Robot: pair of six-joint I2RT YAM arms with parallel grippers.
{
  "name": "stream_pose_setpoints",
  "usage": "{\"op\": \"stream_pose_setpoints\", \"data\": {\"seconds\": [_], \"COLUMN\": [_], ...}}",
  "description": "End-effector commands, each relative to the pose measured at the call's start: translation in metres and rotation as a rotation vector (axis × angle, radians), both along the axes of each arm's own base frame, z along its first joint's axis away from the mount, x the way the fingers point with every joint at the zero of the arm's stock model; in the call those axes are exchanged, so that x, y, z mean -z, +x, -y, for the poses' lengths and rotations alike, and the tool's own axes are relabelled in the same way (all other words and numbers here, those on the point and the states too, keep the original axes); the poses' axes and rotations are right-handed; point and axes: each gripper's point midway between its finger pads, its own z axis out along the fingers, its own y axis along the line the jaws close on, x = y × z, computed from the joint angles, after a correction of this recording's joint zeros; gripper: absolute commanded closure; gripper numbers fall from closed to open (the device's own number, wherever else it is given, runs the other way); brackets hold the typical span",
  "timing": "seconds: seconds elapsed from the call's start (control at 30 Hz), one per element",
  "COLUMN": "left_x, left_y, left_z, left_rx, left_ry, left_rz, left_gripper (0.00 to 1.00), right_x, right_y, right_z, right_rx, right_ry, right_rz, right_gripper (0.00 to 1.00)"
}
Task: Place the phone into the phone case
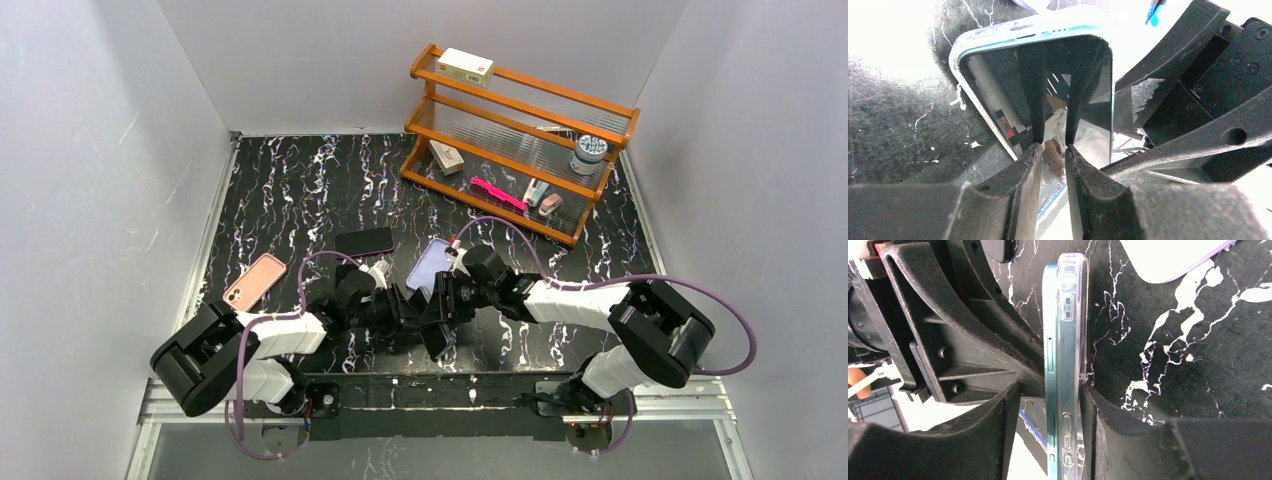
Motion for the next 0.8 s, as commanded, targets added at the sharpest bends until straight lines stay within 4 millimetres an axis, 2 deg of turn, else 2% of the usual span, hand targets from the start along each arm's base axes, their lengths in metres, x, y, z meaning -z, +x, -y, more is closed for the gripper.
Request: {"op": "stream_pose_setpoints", "data": {"seconds": [0.0, 0.07, 0.23, 0.33, 0.5, 0.57, 0.63, 0.77], "left_x": [-0.039, -0.035, -0.026, -0.025, -0.031, -0.036, -0.046, -0.073], "left_y": [0.017, 0.016, 0.015, 0.015, 0.017, 0.019, 0.024, 0.029], "left_z": [0.020, 0.018, 0.015, 0.013, 0.009, 0.006, 0.001, -0.011], "left_rx": [-0.008, -0.016, -0.013, -0.018, -0.028, -0.025, -0.033, -0.030], "left_ry": [-0.125, -0.114, -0.087, -0.083, -0.060, -0.027, 0.012, 0.053], "left_rz": [0.120, 0.117, 0.112, 0.114, 0.133, 0.154, 0.182, 0.227], "left_gripper": [0.77, 0.77, 0.77, 0.77, 0.73, 0.69, 0.60, 0.37], "right_x": [-0.014, -0.013, -0.008, -0.009, -0.011, -0.016, -0.026, -0.053], "right_y": [-0.010, -0.011, -0.013, -0.012, -0.008, -0.007, -0.004, 0.004], "right_z": [-0.008, -0.006, 0.001, 0.003, 0.005, 0.004, 0.003, 0.005], "right_rx": [-0.039, -0.038, -0.021, -0.012, 0.003, 0.003, 0.013, 0.054], "right_ry": [0.052, 0.051, 0.036, 0.035, 0.027, 0.043, 0.074, 0.145], "right_rz": [0.009, 0.006, 0.008, 0.018, 0.037, 0.047, 0.068, 0.107], "right_gripper": [0.49, 0.55, 0.88, 0.98, 0.99, 0.99, 0.99, 0.99]}}
